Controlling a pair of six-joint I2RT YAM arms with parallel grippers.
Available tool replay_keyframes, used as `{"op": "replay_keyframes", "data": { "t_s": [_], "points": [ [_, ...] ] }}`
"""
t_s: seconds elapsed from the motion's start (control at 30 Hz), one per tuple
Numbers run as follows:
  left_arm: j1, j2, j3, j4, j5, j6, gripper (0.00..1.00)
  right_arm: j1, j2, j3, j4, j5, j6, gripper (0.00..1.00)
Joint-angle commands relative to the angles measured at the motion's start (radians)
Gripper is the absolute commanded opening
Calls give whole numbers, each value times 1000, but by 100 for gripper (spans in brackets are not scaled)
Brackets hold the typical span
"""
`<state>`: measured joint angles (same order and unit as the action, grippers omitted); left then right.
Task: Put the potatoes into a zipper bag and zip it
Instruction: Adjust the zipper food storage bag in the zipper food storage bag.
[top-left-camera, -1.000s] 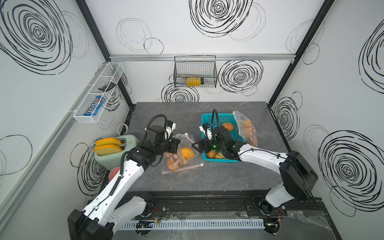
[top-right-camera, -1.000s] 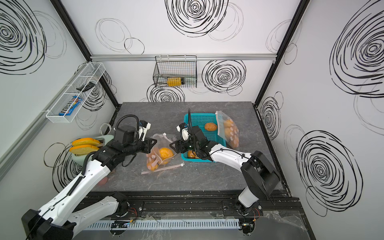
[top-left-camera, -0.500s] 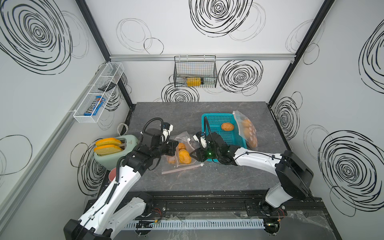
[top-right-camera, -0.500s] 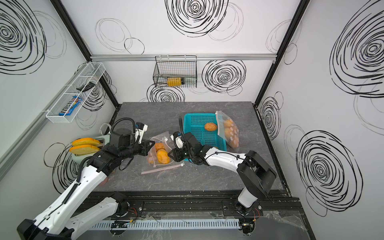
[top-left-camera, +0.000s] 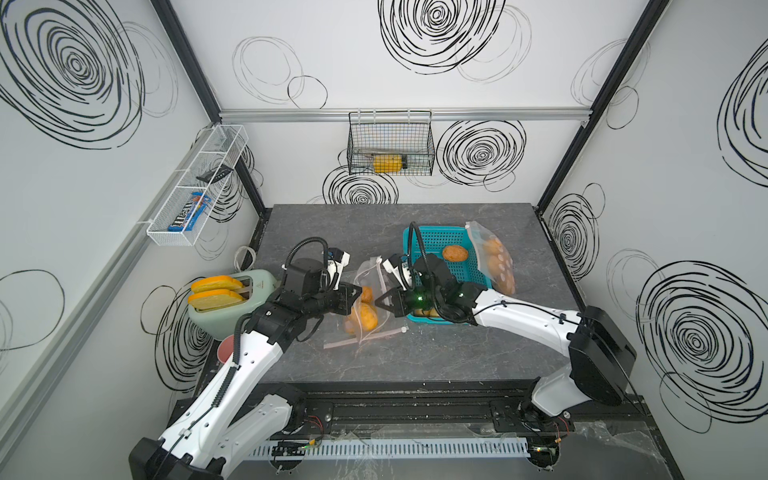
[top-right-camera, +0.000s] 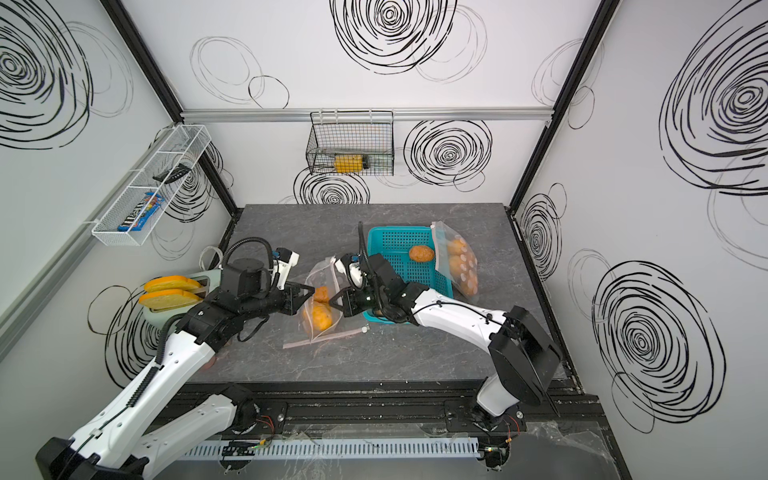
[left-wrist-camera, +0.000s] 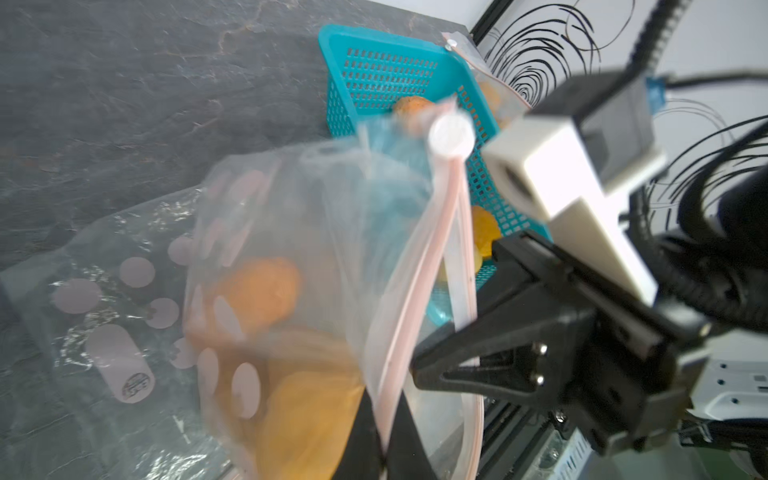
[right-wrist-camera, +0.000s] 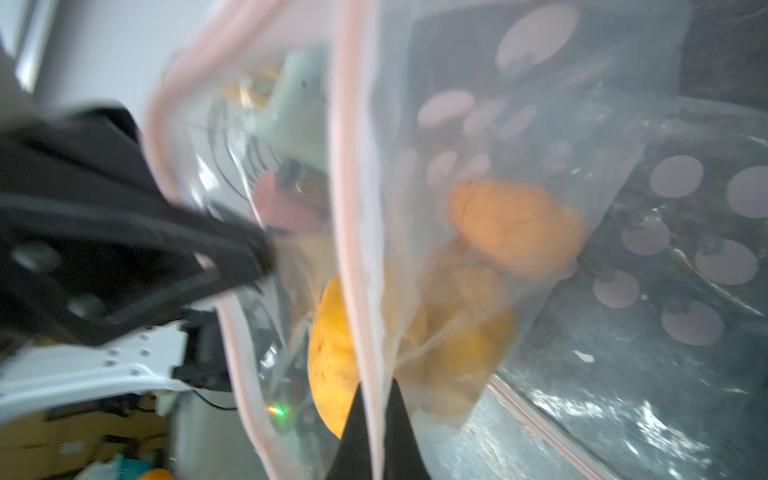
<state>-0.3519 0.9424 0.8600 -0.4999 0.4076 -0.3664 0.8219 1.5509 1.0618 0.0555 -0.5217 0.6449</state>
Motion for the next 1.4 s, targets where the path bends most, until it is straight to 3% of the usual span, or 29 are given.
{"op": "replay_keyframes", "data": {
  "t_s": [0.0,0.13,0.2,0.37,0.4,0.5,0.57,0.67,0.83,1.1,1.23,1.37],
  "points": [
    [8,73,62,-10,91,-16,9,-107,70,119,10,-192,203,0],
    [46,164,118,-57,44,-5,8,-97,192,312,-187,-99,97,0],
    [79,199,123,-56,74,-12,8,-91,262,416,-364,-177,32,0],
    [121,218,126,-35,87,-16,9,-44,271,415,-434,-91,-70,3],
    [121,218,132,-34,92,-16,9,-38,254,401,-413,-87,-76,8],
    [123,217,135,-30,85,-14,10,-28,187,353,-341,-23,-86,38],
    [128,223,126,-22,88,-19,10,-24,146,318,-323,34,-105,52],
    [130,217,103,18,111,-55,10,-26,96,290,-360,88,-137,59],
    [134,176,56,110,135,-184,10,30,-48,181,-390,205,-182,62],
    [138,133,27,182,170,-327,10,278,-368,-266,37,486,-426,69],
    [136,126,19,198,163,-343,10,327,-377,-342,131,605,-459,69],
    [137,136,12,205,171,-344,10,327,-306,-294,58,776,-468,67]
  ]
}}
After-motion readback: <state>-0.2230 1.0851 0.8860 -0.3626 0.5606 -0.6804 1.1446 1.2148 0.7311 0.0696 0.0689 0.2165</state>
